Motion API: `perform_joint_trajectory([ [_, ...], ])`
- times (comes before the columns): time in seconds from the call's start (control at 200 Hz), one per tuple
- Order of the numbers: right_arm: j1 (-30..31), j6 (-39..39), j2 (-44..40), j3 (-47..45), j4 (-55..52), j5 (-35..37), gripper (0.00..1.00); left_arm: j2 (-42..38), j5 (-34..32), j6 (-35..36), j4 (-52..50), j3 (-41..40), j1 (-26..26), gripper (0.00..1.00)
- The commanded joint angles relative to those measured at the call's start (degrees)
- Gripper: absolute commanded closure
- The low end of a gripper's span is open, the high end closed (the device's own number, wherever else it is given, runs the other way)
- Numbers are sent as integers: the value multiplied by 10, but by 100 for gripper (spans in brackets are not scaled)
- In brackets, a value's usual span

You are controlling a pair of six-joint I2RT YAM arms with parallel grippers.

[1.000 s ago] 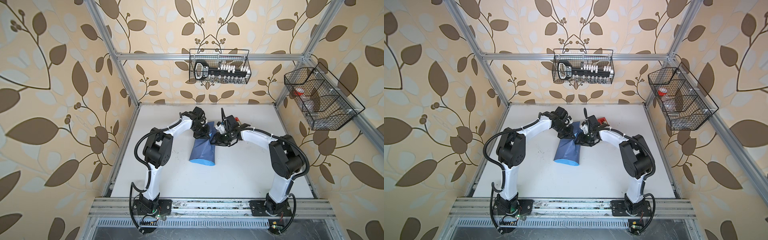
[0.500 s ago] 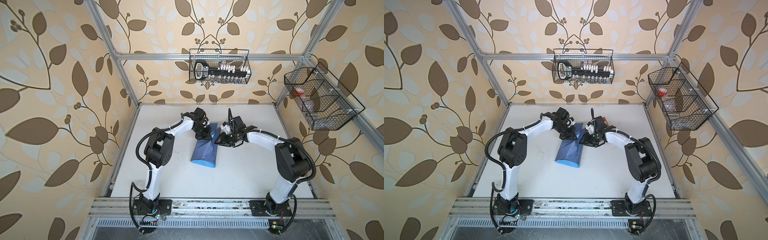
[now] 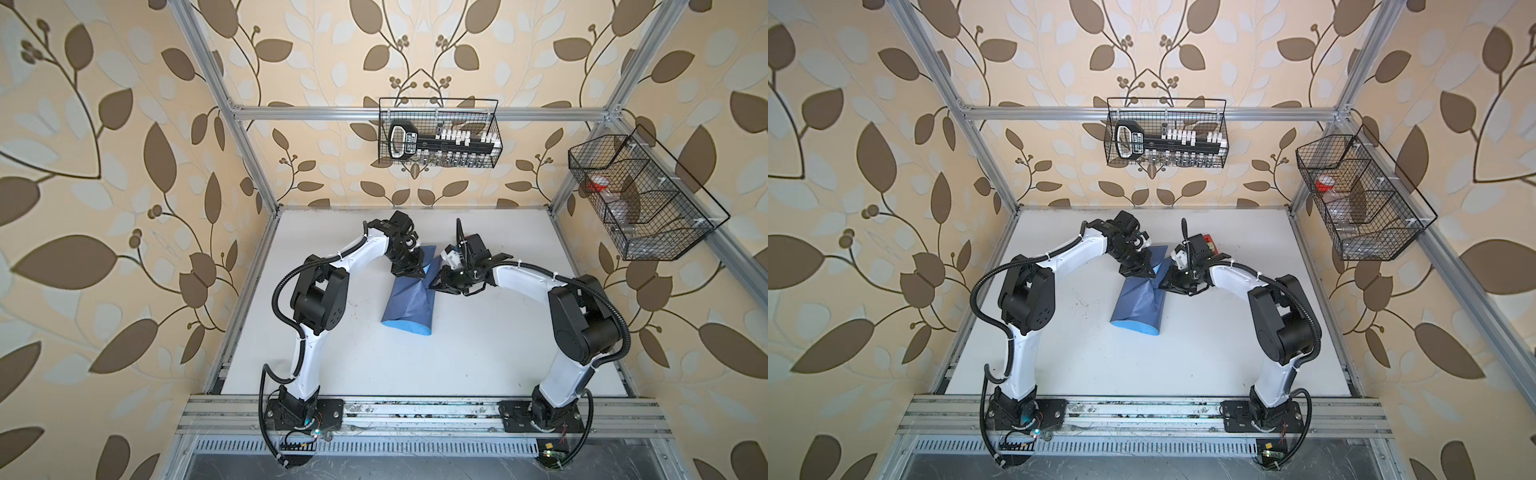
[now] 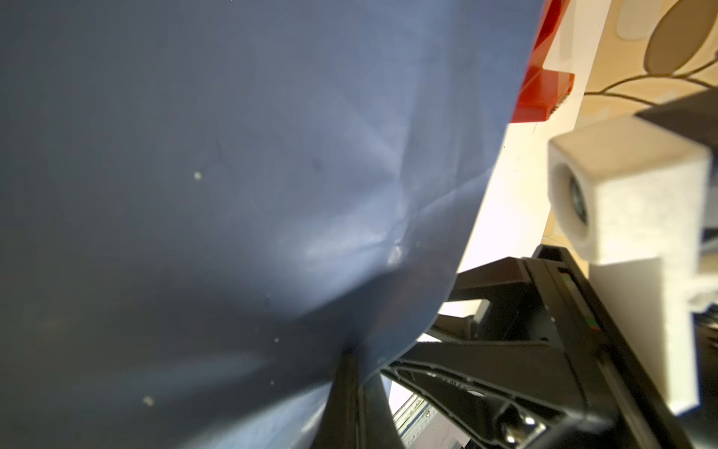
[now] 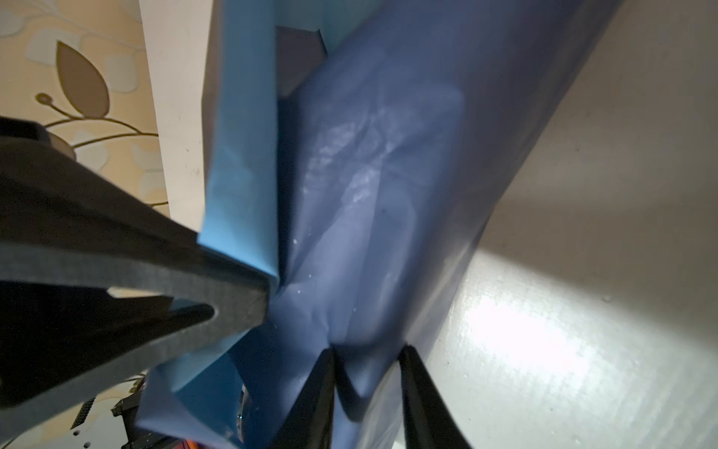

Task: Wrap a gift box in wrapping paper
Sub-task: Second fold the wrapping paper around the gift box.

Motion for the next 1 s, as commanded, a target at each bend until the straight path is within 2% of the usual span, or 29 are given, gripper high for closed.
perform_joint_trajectory([
  [0.0, 23, 3, 29, -18, 23, 15, 71, 0, 88, -5, 25, 21, -42, 100],
  [0.28, 23, 3, 23, -21, 22, 15, 71, 8, 72, 1, 50, -71, -45, 100],
  [0.55, 22, 3, 11, -15, 19, 10, 70, 13, 72, 10, 52, -98, -42, 100],
  [0.69, 9, 2, -11, -11, 8, 0, 66, 16, 71, 8, 54, -108, -35, 100],
  [0.995, -15, -7, -69, -15, -23, -7, 59, 20, 67, 9, 52, -113, -31, 91],
])
